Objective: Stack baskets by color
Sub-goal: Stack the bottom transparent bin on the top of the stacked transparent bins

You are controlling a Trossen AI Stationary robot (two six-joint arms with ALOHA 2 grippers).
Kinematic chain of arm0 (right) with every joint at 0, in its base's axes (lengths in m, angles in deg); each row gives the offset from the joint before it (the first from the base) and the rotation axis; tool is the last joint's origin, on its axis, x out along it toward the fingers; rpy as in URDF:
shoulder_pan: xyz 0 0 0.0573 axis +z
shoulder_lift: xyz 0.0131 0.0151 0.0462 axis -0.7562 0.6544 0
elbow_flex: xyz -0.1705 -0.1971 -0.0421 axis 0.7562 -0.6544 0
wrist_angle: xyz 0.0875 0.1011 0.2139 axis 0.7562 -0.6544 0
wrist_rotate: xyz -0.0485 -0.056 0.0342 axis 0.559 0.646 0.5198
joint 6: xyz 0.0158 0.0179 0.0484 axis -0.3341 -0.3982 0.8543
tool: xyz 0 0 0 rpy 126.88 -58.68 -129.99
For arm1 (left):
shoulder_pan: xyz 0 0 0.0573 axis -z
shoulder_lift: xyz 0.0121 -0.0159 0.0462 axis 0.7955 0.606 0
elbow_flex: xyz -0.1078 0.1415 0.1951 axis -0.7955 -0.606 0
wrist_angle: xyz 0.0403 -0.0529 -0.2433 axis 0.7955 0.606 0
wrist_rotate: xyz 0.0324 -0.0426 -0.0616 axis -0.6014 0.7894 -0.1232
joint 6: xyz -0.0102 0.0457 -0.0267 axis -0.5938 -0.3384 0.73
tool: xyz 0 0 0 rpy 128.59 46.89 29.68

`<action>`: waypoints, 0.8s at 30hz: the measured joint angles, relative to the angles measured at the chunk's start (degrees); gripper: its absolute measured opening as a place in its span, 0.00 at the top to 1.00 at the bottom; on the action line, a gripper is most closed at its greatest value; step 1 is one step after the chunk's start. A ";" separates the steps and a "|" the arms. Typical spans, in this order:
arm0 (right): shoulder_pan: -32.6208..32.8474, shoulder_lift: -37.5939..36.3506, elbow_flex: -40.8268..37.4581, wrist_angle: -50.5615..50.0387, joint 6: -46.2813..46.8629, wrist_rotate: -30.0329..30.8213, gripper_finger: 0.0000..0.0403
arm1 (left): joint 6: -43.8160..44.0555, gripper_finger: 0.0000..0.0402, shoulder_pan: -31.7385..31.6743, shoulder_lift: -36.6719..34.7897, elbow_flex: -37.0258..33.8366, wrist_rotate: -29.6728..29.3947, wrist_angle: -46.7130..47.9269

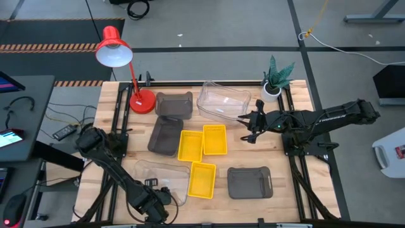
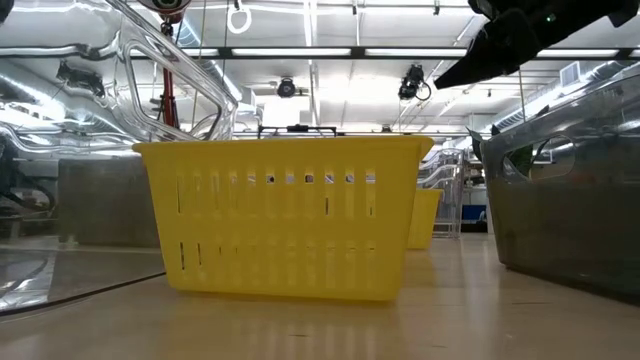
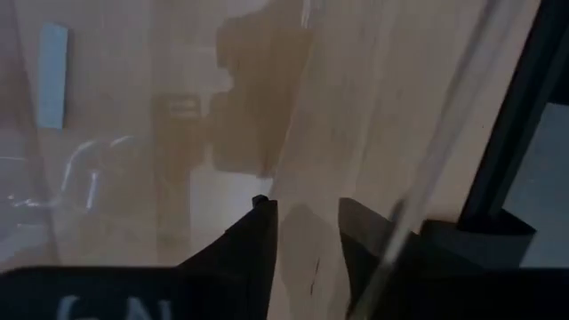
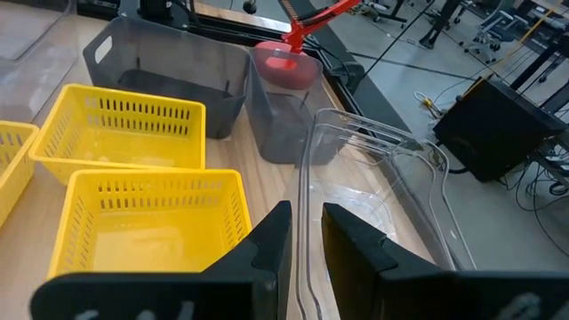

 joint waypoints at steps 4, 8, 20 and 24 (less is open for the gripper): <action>0.00 0.00 0.00 -0.01 0.44 -0.17 0.82 | -0.10 0.76 0.00 0.54 0.00 0.20 -0.03; 0.00 0.01 0.00 -0.03 0.66 -0.20 0.82 | -1.26 0.91 -0.02 0.76 0.00 0.65 0.13; 0.00 0.01 0.00 0.04 0.49 -0.20 0.82 | -3.10 0.99 -1.92 -2.16 4.85 3.11 7.79; 0.00 -0.13 0.00 -0.33 0.39 0.70 0.82 | -4.66 0.99 -3.13 -2.69 10.53 2.83 15.32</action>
